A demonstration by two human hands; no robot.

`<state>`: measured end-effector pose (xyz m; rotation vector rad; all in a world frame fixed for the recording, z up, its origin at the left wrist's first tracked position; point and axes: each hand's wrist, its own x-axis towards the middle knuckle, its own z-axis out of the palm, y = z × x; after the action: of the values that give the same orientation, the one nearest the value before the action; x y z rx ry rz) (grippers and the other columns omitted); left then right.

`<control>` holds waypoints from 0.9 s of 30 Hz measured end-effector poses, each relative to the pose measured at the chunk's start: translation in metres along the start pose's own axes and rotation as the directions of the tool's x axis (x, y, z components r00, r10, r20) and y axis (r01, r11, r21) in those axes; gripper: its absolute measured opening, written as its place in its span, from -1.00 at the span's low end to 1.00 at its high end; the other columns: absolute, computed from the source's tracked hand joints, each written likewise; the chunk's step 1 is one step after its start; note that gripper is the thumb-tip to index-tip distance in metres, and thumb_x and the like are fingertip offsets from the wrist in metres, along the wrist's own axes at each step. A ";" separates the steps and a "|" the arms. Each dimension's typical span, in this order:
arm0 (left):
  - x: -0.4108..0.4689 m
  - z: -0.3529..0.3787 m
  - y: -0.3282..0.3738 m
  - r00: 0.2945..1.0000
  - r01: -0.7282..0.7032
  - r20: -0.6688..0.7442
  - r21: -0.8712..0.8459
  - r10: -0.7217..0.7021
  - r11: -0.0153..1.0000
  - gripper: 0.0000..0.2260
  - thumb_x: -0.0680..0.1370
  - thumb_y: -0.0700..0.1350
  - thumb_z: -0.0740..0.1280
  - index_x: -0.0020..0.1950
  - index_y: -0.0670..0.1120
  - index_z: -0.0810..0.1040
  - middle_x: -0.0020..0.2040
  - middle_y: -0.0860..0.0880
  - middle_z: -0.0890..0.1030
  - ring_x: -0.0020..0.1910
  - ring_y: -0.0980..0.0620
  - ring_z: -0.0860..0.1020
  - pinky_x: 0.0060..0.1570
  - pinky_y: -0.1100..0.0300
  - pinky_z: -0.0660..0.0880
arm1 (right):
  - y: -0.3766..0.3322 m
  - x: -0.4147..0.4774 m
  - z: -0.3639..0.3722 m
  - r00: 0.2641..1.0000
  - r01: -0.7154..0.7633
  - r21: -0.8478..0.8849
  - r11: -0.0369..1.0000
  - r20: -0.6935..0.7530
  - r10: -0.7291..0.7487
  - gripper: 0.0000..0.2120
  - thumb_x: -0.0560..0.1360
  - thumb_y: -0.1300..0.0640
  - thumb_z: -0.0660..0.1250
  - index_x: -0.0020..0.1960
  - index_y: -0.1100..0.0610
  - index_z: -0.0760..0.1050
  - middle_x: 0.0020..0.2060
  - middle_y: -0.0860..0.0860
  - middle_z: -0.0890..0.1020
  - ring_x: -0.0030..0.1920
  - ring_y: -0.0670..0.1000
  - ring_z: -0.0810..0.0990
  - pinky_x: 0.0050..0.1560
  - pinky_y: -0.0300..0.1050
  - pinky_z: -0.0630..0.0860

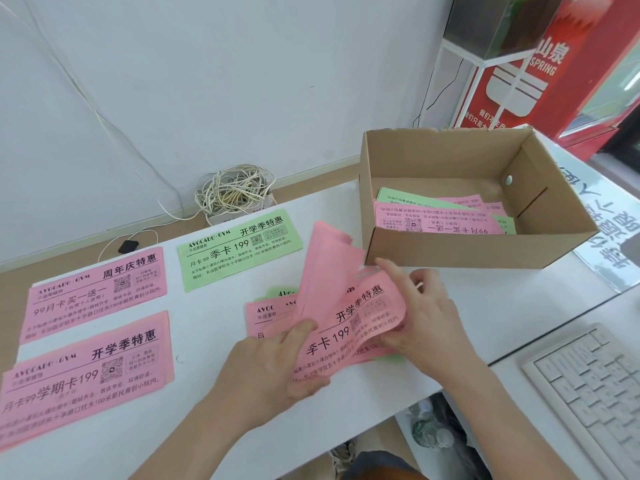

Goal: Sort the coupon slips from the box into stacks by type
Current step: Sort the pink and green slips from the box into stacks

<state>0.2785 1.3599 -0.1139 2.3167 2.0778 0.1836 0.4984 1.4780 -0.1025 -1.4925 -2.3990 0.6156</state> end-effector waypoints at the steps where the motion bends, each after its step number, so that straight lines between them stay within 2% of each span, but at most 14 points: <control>1: 0.001 -0.002 0.001 1.000 0.014 0.010 -0.005 -0.014 1.000 -0.45 0.37 0.39 0.10 0.16 0.06 0.43 -0.22 0.18 0.63 -0.60 0.07 0.45 -0.61 0.28 0.31 | -0.004 0.001 0.002 1.000 0.016 0.019 1.000 0.023 -0.016 -0.14 0.21 -0.15 0.52 0.42 -0.29 0.20 -0.01 -0.07 0.30 -0.03 -0.03 0.38 0.00 -0.07 0.45; 3: 0.001 -0.005 0.002 0.999 0.036 0.024 -0.017 -0.035 0.999 -0.50 0.38 0.34 0.13 0.16 0.05 0.42 -0.30 0.14 0.62 -0.64 0.02 0.40 -0.64 0.23 0.28 | -0.011 0.004 0.005 0.999 -0.003 0.155 0.988 0.041 -0.003 -0.37 0.31 -0.02 0.47 0.33 -0.25 0.37 -0.02 -0.12 0.36 -0.03 -0.06 0.45 -0.01 -0.09 0.48; 5: 0.000 -0.006 0.003 0.999 0.044 0.021 -0.038 -0.043 0.998 -0.53 0.39 0.24 0.17 0.21 0.03 0.41 -0.37 0.10 0.59 -0.65 -0.01 0.38 -0.66 0.20 0.30 | -0.017 0.009 0.008 1.000 -0.024 0.289 0.957 -0.009 0.027 -0.61 0.36 -0.01 0.45 0.18 -0.16 0.52 -0.01 -0.16 0.47 -0.06 -0.12 0.51 -0.04 -0.14 0.49; 7: -0.001 -0.005 0.002 0.998 0.059 0.023 -0.085 -0.057 0.995 -0.52 0.41 0.10 0.17 0.31 0.00 0.37 -0.45 0.08 0.51 -0.65 -0.03 0.31 -0.68 0.21 0.30 | -0.022 0.017 0.009 0.997 -0.038 0.356 0.934 -0.055 0.062 -0.76 0.38 -0.08 0.44 0.04 -0.11 0.59 -0.08 -0.15 0.56 -0.14 -0.17 0.52 -0.08 -0.20 0.47; 10: -0.002 -0.006 0.000 0.996 0.087 -0.002 -0.107 -0.088 0.990 -0.41 0.44 -0.03 0.11 0.48 -0.06 0.25 -0.55 0.08 0.27 -0.63 0.01 0.10 -0.66 0.27 0.16 | -0.032 0.029 0.004 0.985 -0.140 0.531 0.836 -0.008 0.170 -0.91 0.51 0.01 0.36 -0.03 -0.05 0.62 -0.27 -0.08 0.63 -0.27 -0.15 0.56 -0.21 -0.26 0.46; 11: -0.002 -0.005 -0.001 0.995 0.093 -0.010 -0.117 -0.095 0.989 -0.40 0.45 -0.05 0.10 0.51 -0.06 0.19 -0.54 0.09 0.17 -0.63 0.02 0.08 -0.66 0.27 0.16 | -0.033 0.032 -0.001 0.971 -0.217 0.654 0.725 0.066 0.231 -0.86 0.56 0.05 0.30 0.05 -0.01 0.62 -0.25 -0.05 0.67 -0.28 -0.12 0.60 -0.24 -0.26 0.49; 14: -0.002 -0.006 -0.004 0.991 0.126 -0.014 -0.141 -0.130 0.982 -0.36 0.46 -0.08 0.11 0.55 -0.05 0.08 -0.51 0.14 0.03 -0.64 0.07 0.05 -0.68 0.23 0.19 | -0.027 0.030 -0.016 0.869 -0.461 0.864 0.204 0.393 0.302 -0.72 0.62 0.02 0.20 0.29 0.10 0.42 -0.12 0.17 0.71 -0.22 0.08 0.68 -0.25 -0.17 0.59; 16: -0.002 -0.008 -0.004 0.993 0.112 -0.035 -0.122 -0.117 0.986 -0.34 0.45 -0.11 0.15 0.55 -0.08 0.08 -0.49 0.14 0.03 -0.62 0.08 0.02 -0.69 0.24 0.16 | -0.017 0.026 -0.024 0.819 -0.540 0.835 0.103 0.494 0.293 -0.62 0.61 -0.09 0.18 0.32 0.10 0.34 -0.09 0.24 0.70 -0.15 0.19 0.69 -0.16 -0.03 0.61; 20: -0.004 -0.005 0.000 1.000 0.004 -0.028 -0.056 -0.005 0.998 -0.27 0.41 -0.09 0.26 0.55 -0.11 0.07 -0.47 0.12 0.38 -0.61 0.04 0.12 -0.68 0.28 0.14 | -0.002 0.024 -0.027 0.755 -0.649 0.744 0.160 0.605 0.252 -0.35 0.50 -0.40 0.03 0.28 0.09 0.42 -0.04 0.27 0.68 -0.03 0.26 0.68 -0.05 0.06 0.58; 23: -0.004 -0.005 0.000 0.996 -0.062 0.063 -0.010 0.062 0.998 -0.30 0.48 0.12 0.13 0.56 -0.09 0.02 -0.33 0.14 0.56 -0.56 0.06 0.40 -0.66 0.28 0.29 | 0.003 0.027 -0.032 0.711 -0.703 0.692 0.166 0.679 0.183 -0.20 0.41 -0.50 -0.03 0.20 0.10 0.55 -0.05 0.22 0.68 -0.10 0.20 0.69 -0.16 0.01 0.62; 24: -0.003 -0.007 0.002 0.988 -0.105 0.116 0.020 0.102 0.994 -0.33 0.51 0.19 0.08 0.55 -0.06 0.03 -0.13 0.11 0.63 -0.39 0.07 0.54 -0.55 0.26 0.41 | 0.001 0.028 -0.034 0.698 -0.716 0.674 0.183 0.694 0.175 -0.25 0.44 -0.47 -0.01 0.15 0.10 0.59 -0.09 0.19 0.69 -0.14 0.17 0.69 -0.26 -0.05 0.60; 25: 0.000 -0.013 0.006 0.978 -0.143 0.158 0.062 0.132 0.988 -0.37 0.55 0.22 0.04 0.55 -0.02 0.02 0.18 0.02 0.59 -0.08 0.04 0.61 -0.32 0.20 0.52 | 0.000 0.028 -0.035 0.704 -0.708 0.658 0.257 0.689 0.174 -0.36 0.51 -0.39 0.04 0.10 0.09 0.62 -0.12 0.15 0.71 -0.18 0.13 0.70 -0.31 -0.10 0.57; 26: 0.002 -0.016 0.010 0.958 -0.152 0.257 0.072 0.129 0.986 -0.40 0.58 0.23 0.03 0.55 0.02 0.01 0.43 -0.07 0.37 0.24 -0.01 0.49 -0.03 0.11 0.51 | -0.002 0.028 -0.036 0.727 -0.672 0.635 0.381 0.663 0.178 -0.55 0.57 -0.23 0.13 0.09 0.06 0.63 -0.13 0.10 0.72 -0.19 0.08 0.70 -0.30 -0.11 0.56; 27: 0.004 -0.020 0.015 0.917 -0.115 0.392 0.070 0.078 0.991 -0.41 0.59 0.24 0.04 0.54 0.03 0.01 0.53 -0.12 0.16 0.41 -0.06 0.32 0.16 0.05 0.42 | -0.001 0.028 -0.033 0.771 -0.596 0.590 0.545 0.609 0.184 -0.75 0.60 -0.03 0.23 0.12 0.05 0.61 -0.14 0.05 0.73 -0.18 0.04 0.71 -0.25 -0.09 0.59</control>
<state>0.2920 1.3613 -0.0926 2.2719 1.8116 -0.3523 0.4997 1.5100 -0.0731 -1.5618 -1.5642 2.0402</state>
